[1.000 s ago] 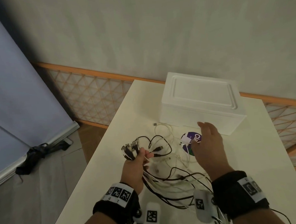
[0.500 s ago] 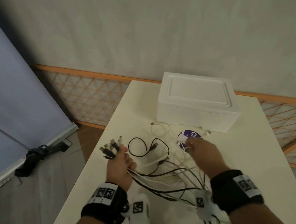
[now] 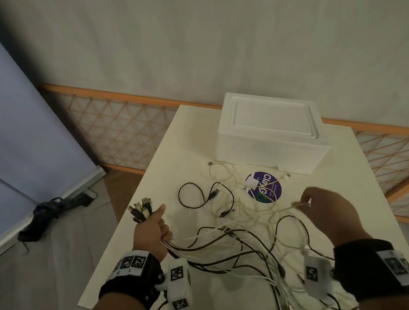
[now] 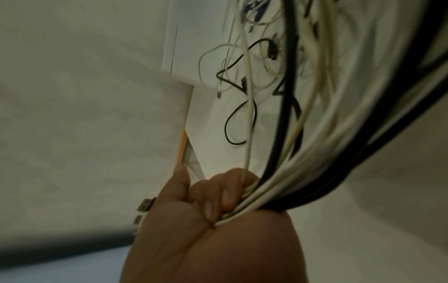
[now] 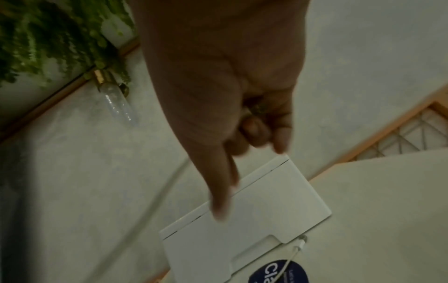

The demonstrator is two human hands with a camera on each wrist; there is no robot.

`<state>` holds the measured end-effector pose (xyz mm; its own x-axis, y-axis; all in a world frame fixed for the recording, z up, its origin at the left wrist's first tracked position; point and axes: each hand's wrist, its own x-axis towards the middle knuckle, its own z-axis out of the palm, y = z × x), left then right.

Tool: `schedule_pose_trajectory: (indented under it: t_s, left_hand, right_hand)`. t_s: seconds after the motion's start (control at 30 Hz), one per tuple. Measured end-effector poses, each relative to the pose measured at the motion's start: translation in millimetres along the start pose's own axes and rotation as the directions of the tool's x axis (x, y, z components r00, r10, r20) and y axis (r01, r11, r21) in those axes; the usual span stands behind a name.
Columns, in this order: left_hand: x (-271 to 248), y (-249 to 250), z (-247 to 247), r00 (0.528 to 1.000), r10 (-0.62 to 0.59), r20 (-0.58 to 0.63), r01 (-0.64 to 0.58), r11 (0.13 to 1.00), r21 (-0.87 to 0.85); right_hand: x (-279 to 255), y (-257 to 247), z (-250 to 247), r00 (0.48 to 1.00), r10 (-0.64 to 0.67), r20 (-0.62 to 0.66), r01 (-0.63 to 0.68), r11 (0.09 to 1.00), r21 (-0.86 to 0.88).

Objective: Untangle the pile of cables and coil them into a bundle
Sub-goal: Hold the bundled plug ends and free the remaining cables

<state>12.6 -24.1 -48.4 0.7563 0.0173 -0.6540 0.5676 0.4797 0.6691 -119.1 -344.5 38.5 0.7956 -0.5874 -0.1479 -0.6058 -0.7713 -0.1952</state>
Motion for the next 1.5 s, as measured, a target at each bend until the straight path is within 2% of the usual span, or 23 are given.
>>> schedule_pose_trajectory:
  t_s: [0.03,0.07,0.1,0.17,0.2,0.27,0.33,0.4,0.47,0.5,0.67,0.77,0.83,0.9,0.93,1.0,1.07,1.13,1.2,1.23,1.33,1.43,1.5]
  left_hand:
    - [-3,-1,2,0.999,-0.009,0.035,0.008,1.000,0.014]
    - [-7,-2,6,0.996,-0.021,0.082,0.019,0.999,0.027]
    - [-13,-4,11,0.990,-0.037,0.134,0.032,0.999,0.040]
    - [-25,-9,21,0.969,-0.078,0.233,0.061,0.995,0.076]
    - [-32,-13,27,0.958,-0.093,0.272,0.069,0.993,0.097]
    - [-47,-23,39,0.935,-0.124,0.333,0.082,0.987,0.138]
    - [-62,-31,49,0.907,-0.171,0.385,0.114,0.980,0.165]
    - [-72,-34,53,0.891,-0.187,0.413,0.127,0.977,0.168]
    - [-73,-32,50,0.901,-0.172,0.397,0.126,0.982,0.141]
    - [-71,-30,47,0.912,-0.159,0.377,0.125,0.986,0.115]
    - [-53,-24,37,0.964,-0.139,0.225,0.151,0.988,-0.040]
    - [-44,-26,34,0.975,-0.125,0.185,0.141,0.987,-0.075]
    - [-42,-31,33,0.975,-0.131,0.180,0.145,0.987,-0.066]
    - [-43,-37,36,0.975,-0.117,0.191,0.123,0.992,-0.020]
    - [-45,-40,39,0.973,-0.108,0.205,0.106,0.994,0.021]
    - [-53,-46,49,0.961,-0.105,0.257,0.085,0.993,0.087]
    - [-64,-52,63,0.940,-0.125,0.317,0.092,0.989,0.116]
    - [-73,-59,76,0.920,-0.140,0.366,0.096,0.986,0.135]
    - [-78,-61,85,0.907,-0.132,0.399,0.092,0.989,0.118]
    - [-77,-60,85,0.910,-0.127,0.394,0.097,0.991,0.095]
    - [-62,-52,75,0.943,-0.122,0.311,0.123,0.992,0.016]
    - [-46,-58,62,0.968,-0.161,0.190,0.174,0.983,-0.051]
    - [-36,-70,58,0.973,-0.200,0.113,0.204,0.979,-0.029]
  right_hand:
    - [-6,-1,4,0.986,-0.006,0.164,0.032,0.988,-0.154]
    - [-11,-4,11,0.948,-0.003,0.320,0.094,0.959,-0.268]
    - [-18,-10,17,0.908,-0.038,0.418,0.174,0.940,-0.292]
    - [-32,-32,27,0.868,-0.261,0.422,0.347,0.927,-0.141]
    - [-41,-48,30,0.842,-0.381,0.382,0.400,0.916,0.033]
    - [-58,-80,39,0.783,-0.528,0.329,0.422,0.840,0.342]
    - [-71,-104,51,0.743,-0.583,0.330,0.471,0.805,0.361]
    - [-76,-111,63,0.770,-0.567,0.294,0.486,0.818,0.307]
    - [-78,-102,67,0.824,-0.501,0.264,0.454,0.863,0.221]
    - [-78,-93,66,0.835,-0.485,0.260,0.460,0.874,0.153]
    - [-70,-44,63,0.835,-0.514,0.199,0.539,0.836,-0.104]
    - [-60,-4,61,0.910,-0.368,0.189,0.401,0.898,-0.182]
    - [-58,23,57,0.935,-0.240,0.262,0.285,0.947,-0.149]
    - [-56,36,48,0.899,-0.228,0.373,0.265,0.963,-0.048]
    - [-57,36,44,0.888,-0.259,0.381,0.279,0.960,0.003]
    - [-60,19,36,0.869,-0.398,0.296,0.378,0.918,0.124]
    - [-64,-18,33,0.817,-0.512,0.267,0.445,0.853,0.272]
    - [-67,-55,40,0.731,-0.550,0.403,0.421,0.829,0.367]
    - [-63,-71,58,0.667,-0.551,0.501,0.450,0.835,0.317]
    - [-58,-69,63,0.663,-0.522,0.537,0.482,0.846,0.228]
    - [-44,-39,67,0.704,-0.410,0.580,0.536,0.842,-0.055]
    - [-28,-8,69,0.728,-0.352,0.589,0.459,0.888,-0.036]
    - [-17,1,69,0.684,-0.324,0.654,0.383,0.922,0.057]
